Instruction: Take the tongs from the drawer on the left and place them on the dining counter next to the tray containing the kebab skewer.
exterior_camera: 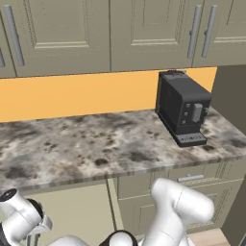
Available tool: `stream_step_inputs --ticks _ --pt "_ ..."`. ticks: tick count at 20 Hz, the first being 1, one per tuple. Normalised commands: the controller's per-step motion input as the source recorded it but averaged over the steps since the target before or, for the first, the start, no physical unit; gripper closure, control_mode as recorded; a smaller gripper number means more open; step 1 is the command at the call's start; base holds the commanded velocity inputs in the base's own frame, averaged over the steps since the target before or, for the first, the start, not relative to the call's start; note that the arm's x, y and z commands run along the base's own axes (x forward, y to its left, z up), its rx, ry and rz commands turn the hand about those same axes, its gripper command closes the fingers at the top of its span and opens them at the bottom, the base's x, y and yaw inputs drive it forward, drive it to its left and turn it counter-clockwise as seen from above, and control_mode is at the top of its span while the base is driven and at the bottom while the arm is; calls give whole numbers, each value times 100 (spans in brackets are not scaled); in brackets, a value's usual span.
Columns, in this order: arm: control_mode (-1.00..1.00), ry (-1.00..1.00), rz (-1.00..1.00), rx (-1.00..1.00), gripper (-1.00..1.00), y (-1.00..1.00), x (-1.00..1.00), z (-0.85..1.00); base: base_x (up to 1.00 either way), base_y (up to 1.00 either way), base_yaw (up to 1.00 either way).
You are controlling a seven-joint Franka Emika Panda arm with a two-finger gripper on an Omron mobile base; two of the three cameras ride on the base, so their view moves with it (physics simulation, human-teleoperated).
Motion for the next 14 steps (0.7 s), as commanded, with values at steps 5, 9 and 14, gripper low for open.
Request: stream_step_inputs --ticks 5,9,14 --pt "-100 0 2 1 100 -20 -16 68 0 0 0" --pt "-100 7 6 4 100 -17 -7 67 0 0 0" --pt "-100 12 7 4 100 -15 -5 59 0 0 0"
